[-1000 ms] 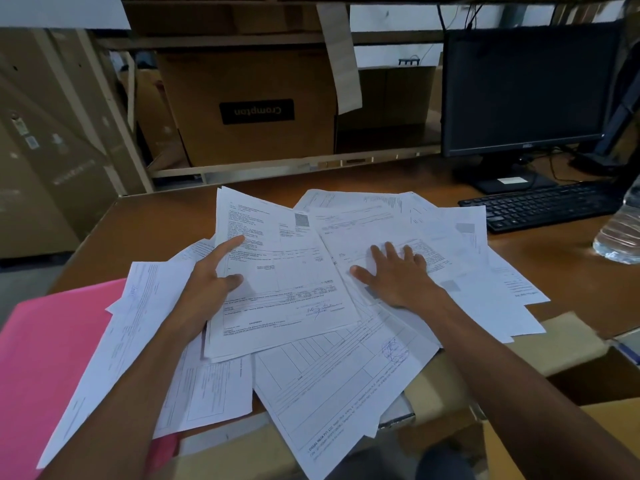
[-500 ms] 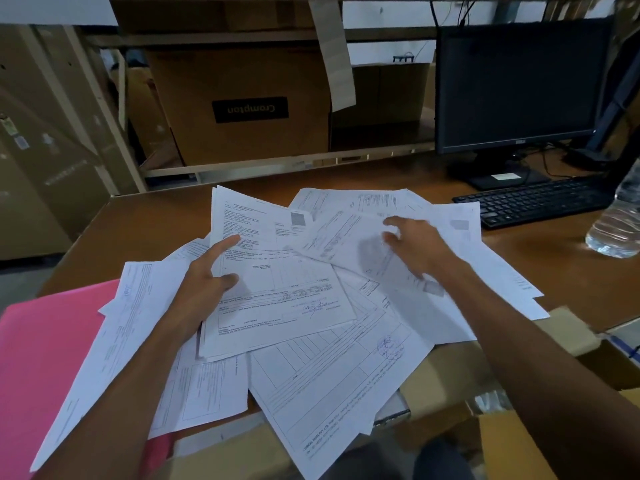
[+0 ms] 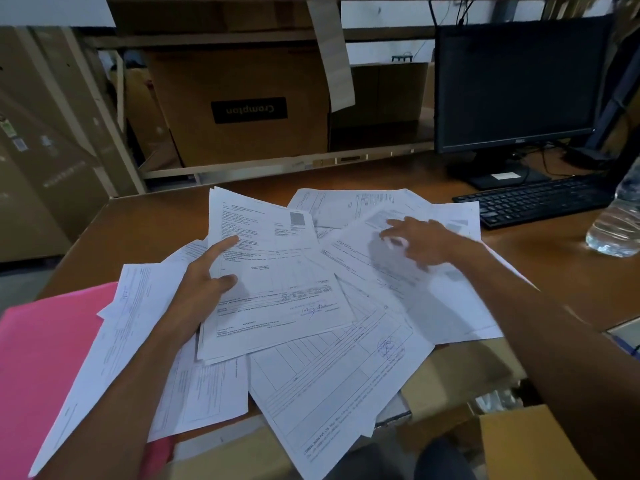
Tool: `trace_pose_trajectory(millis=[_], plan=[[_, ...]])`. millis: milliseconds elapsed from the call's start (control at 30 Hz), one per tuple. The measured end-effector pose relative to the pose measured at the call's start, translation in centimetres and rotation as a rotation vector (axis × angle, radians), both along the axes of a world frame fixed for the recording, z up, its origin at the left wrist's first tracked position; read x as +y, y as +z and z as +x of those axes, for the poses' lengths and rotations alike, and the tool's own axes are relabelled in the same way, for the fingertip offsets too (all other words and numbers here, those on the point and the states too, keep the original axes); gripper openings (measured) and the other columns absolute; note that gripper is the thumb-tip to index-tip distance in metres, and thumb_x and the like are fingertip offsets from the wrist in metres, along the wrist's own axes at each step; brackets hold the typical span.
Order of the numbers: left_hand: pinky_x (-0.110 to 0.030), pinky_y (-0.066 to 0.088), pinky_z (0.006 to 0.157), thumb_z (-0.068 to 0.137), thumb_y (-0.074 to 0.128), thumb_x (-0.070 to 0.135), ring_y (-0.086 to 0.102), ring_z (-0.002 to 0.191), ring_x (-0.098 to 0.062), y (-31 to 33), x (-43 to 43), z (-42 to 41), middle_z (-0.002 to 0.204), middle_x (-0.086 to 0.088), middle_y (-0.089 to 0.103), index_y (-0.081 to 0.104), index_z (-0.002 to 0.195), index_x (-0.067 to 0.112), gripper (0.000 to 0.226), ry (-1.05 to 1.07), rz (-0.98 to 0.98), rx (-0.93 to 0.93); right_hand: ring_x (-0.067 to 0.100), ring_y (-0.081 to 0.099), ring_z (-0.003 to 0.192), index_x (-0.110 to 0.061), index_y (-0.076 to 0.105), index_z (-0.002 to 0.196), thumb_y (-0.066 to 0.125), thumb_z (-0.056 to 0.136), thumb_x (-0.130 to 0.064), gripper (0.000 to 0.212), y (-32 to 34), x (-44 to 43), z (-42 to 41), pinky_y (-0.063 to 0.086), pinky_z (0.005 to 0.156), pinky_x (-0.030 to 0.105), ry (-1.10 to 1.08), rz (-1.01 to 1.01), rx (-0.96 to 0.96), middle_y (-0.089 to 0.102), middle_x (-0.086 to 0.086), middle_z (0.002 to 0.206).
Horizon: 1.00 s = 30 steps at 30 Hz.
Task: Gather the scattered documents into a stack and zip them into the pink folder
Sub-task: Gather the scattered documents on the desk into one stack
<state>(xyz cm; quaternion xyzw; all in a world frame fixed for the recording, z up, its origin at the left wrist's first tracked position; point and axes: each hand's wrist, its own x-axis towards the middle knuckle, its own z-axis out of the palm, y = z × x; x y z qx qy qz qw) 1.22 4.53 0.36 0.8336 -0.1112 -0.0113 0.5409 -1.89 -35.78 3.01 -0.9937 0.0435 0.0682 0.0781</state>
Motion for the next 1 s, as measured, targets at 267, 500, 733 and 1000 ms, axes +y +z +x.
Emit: trace_pose_trajectory(millis=[267, 500, 733, 1000], plan=[[-0.034, 0.045, 0.100, 0.098, 0.061, 0.004, 0.039, 0.142, -0.022, 0.3, -0.2, -0.4, 0.160, 0.010, 0.036, 0.050, 0.142, 0.044, 0.061, 0.015, 0.002, 0.009, 0.015, -0.005, 0.156, -0.042, 0.008, 0.160, 0.041, 0.098, -0.066, 0.074, -2.4, 3.2, -0.1, -0.007, 0.122, 0.054, 0.183, 0.059, 0.117, -0.002, -0.010, 0.170], [-0.029, 0.045, 0.092, 0.098, 0.062, 0.004, 0.042, 0.138, -0.020, 0.3, -0.1, -0.4, 0.158, 0.010, 0.039, 0.051, 0.142, 0.042, 0.059, 0.014, -0.033, 0.005, 0.026, 0.044, 0.138, -0.039, 0.037, 0.152, 0.062, 0.098, -0.026, 0.061, -0.8, 0.6, -1.1, 0.043, 0.110, 0.051, -0.020, 0.339, -0.075, 0.019, -0.008, 0.166], [-0.020, 0.045, 0.083, 0.098, 0.061, 0.004, 0.042, 0.129, -0.011, 0.2, -0.2, -0.4, 0.158, 0.011, 0.038, 0.051, 0.142, 0.042, 0.059, 0.008, -0.032, -0.003, 0.037, 0.045, 0.131, -0.022, 0.046, 0.143, 0.055, 0.092, -0.064, 0.067, -2.4, 1.7, -1.0, 0.035, 0.108, 0.049, -0.414, 0.066, -0.149, 0.054, 0.015, 0.141], [-0.015, 0.045, 0.078, 0.099, 0.060, 0.004, 0.042, 0.140, -0.020, 0.3, -0.2, -0.4, 0.157, 0.010, 0.040, 0.052, 0.142, 0.041, 0.058, 0.019, -0.050, -0.005, 0.020, 0.063, 0.080, -0.018, 0.078, 0.098, 0.084, 0.080, -0.009, 0.021, 0.1, 0.3, -1.5, 0.044, 0.058, 0.023, -0.449, 0.618, -0.337, 0.068, 0.006, 0.113]])
